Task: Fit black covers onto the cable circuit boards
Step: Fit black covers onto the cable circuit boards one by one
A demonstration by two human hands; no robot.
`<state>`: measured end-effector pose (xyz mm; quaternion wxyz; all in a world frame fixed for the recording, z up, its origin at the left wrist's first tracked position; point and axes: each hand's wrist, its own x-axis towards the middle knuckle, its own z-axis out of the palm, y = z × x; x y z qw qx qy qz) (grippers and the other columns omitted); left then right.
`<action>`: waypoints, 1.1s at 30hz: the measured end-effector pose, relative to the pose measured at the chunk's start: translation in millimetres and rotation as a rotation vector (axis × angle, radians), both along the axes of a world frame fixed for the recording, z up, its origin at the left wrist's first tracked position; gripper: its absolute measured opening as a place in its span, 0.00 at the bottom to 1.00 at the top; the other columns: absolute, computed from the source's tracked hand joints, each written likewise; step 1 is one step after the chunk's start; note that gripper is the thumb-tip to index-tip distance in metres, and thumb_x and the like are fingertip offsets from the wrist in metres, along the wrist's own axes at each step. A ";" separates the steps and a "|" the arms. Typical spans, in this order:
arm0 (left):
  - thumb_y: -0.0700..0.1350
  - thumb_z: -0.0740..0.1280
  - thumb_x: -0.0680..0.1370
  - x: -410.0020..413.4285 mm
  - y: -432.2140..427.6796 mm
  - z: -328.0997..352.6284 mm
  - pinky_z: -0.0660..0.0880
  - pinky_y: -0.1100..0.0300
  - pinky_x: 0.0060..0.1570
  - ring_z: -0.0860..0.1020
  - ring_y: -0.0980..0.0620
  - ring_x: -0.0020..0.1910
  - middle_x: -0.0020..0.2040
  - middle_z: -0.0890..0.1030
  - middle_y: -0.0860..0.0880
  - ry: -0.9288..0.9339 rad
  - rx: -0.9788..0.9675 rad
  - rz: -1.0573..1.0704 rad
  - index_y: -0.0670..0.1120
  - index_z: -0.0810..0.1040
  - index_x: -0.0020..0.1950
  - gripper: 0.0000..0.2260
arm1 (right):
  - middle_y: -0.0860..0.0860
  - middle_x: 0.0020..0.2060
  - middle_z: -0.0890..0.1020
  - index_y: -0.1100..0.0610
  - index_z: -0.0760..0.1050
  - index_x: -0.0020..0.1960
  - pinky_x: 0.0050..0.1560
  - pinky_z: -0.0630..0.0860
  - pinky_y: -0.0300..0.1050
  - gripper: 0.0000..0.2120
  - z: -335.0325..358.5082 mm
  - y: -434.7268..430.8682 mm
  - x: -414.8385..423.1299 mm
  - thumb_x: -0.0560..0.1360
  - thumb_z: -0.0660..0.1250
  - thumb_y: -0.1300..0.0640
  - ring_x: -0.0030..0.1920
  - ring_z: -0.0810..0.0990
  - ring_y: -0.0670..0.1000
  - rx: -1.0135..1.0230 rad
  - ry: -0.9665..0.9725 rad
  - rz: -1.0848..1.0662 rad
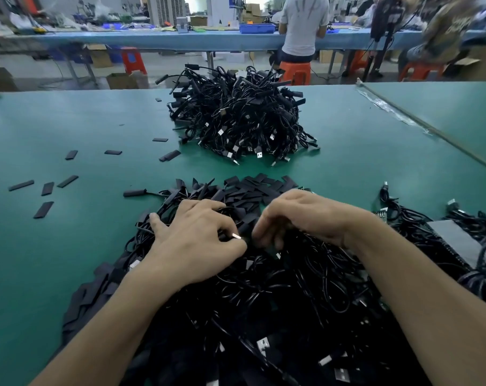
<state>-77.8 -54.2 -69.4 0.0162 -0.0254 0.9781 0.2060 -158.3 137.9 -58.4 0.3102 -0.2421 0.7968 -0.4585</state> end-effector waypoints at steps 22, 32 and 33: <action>0.51 0.68 0.59 2.6 6.8 16.4 0.60 0.35 0.70 0.74 0.58 0.60 0.56 0.75 0.61 0.201 0.489 0.155 0.56 0.70 0.39 0.11 | 0.50 0.73 0.64 0.48 0.57 0.77 0.68 0.59 0.60 0.39 -19.7 -56.0 0.9 0.71 0.70 0.45 0.72 0.61 0.56 0.498 0.454 0.093; 0.41 0.72 0.69 2.9 3.8 12.5 0.64 0.33 0.66 0.71 0.52 0.54 0.51 0.71 0.62 0.229 0.318 0.168 0.56 0.71 0.41 0.13 | 0.47 0.36 0.83 0.48 0.79 0.44 0.43 0.80 0.46 0.10 -7.2 -37.3 -8.3 0.67 0.78 0.56 0.36 0.81 0.46 0.292 0.330 0.135; 0.41 0.71 0.69 3.2 3.3 12.5 0.64 0.33 0.66 0.71 0.53 0.54 0.50 0.71 0.62 0.228 0.313 0.161 0.56 0.71 0.40 0.13 | 0.47 0.35 0.84 0.49 0.80 0.42 0.42 0.79 0.45 0.09 -7.6 -34.7 -9.3 0.67 0.79 0.55 0.35 0.81 0.45 0.264 0.293 0.117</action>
